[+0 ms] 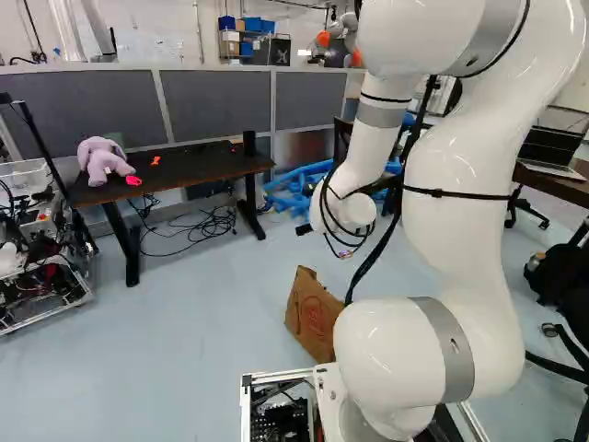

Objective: Pick up the bag on the ground and place it on the table

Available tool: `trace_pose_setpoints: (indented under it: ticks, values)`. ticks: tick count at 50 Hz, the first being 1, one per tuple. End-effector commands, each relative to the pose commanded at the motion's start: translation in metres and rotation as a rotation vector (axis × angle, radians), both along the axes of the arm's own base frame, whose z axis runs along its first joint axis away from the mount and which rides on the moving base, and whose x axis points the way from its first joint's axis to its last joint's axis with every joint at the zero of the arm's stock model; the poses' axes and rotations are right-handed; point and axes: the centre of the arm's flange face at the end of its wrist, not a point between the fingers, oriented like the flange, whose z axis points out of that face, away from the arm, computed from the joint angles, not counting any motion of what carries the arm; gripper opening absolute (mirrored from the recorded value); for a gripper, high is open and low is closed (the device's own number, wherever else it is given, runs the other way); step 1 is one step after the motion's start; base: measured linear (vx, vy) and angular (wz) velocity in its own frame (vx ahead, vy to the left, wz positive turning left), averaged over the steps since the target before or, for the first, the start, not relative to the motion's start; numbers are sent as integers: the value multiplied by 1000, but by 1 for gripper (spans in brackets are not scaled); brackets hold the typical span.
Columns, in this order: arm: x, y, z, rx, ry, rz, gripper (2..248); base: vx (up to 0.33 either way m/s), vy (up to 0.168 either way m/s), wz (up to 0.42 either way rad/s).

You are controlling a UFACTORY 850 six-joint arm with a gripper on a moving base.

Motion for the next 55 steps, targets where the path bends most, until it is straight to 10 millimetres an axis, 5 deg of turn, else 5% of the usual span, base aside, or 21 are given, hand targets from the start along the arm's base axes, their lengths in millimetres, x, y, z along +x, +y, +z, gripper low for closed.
trace_pose_setpoints:
  ticks: [55]
  values:
    - [37, -50, -81, -16, 232, 0, 247, 0, 0, 0]
